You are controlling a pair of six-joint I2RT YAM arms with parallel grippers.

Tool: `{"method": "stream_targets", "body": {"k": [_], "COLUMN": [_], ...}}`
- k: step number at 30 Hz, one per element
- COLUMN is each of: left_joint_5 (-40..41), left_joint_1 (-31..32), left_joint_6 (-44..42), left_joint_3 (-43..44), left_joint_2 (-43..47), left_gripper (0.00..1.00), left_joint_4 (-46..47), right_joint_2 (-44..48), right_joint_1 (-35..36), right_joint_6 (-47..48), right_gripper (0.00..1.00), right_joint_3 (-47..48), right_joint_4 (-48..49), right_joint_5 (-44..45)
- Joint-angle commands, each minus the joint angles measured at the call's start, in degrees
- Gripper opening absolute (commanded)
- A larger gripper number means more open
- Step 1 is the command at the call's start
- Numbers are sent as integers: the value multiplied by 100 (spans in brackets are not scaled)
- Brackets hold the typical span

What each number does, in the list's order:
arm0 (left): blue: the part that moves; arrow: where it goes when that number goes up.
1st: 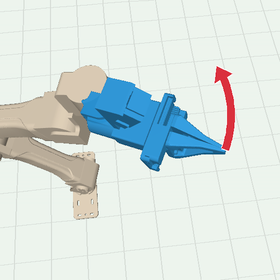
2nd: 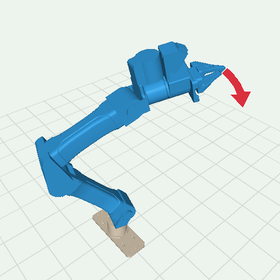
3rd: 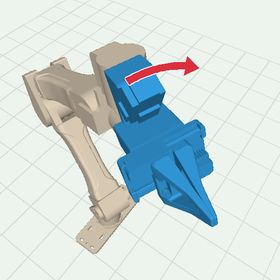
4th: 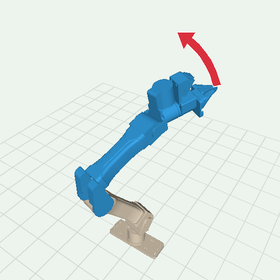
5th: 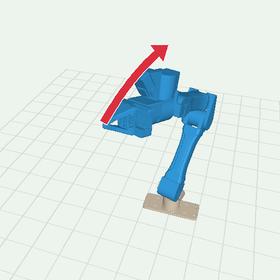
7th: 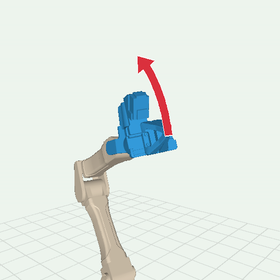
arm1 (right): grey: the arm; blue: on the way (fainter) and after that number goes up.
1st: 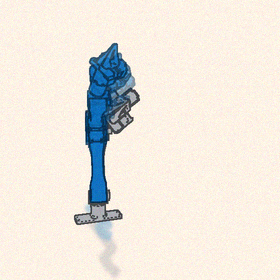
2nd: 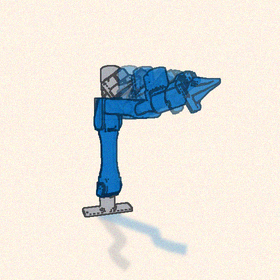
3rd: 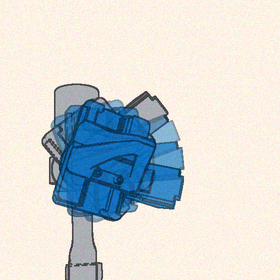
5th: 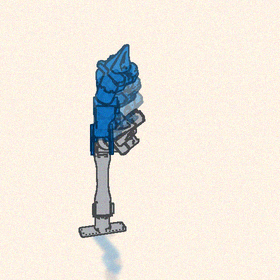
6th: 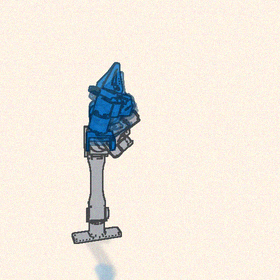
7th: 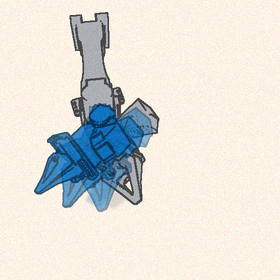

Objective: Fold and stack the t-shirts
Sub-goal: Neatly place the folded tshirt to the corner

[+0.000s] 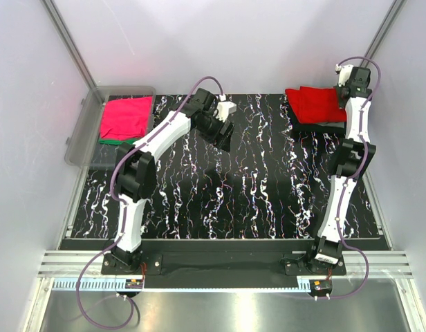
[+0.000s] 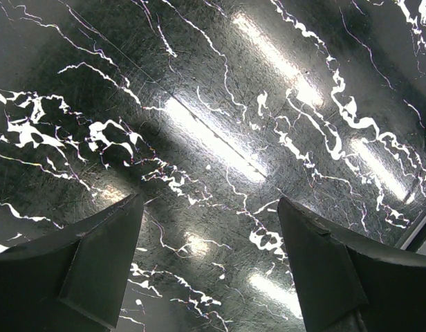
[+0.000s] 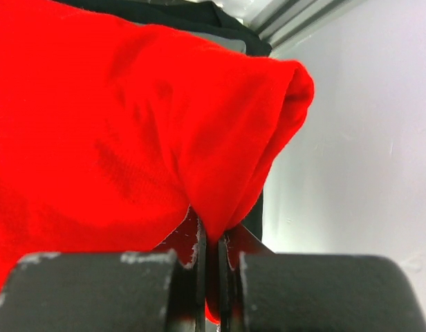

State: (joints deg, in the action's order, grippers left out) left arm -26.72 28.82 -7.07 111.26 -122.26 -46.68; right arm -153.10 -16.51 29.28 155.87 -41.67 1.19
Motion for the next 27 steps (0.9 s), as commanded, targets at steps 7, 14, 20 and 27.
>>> {"method": "stream_targets", "body": {"k": [7,14,20,27], "left_joint_5": [105,615,650,835], "left_joint_1": [27,1,-157,-315], "left_joint_6": [-66,-268,-602,-919], "left_joint_3": [255,291,299,-341], "left_joint_2": [-18,114,194,448], "left_gripper": [85,87,89,84], "left_joint_4": [124,124,-271,-764], "right_joint_2": [508,1203,1204,325], "right_joint_1": [-27,209,947,1256], "right_joint_6": [-185,-537,-151,-422], "right_gripper": [49,60,54,52], "right_joint_3": [-250,92,-390,258], "right_joint_4": [72,45,45,491], "right_joint_5": [453,-178,-936,-866]}}
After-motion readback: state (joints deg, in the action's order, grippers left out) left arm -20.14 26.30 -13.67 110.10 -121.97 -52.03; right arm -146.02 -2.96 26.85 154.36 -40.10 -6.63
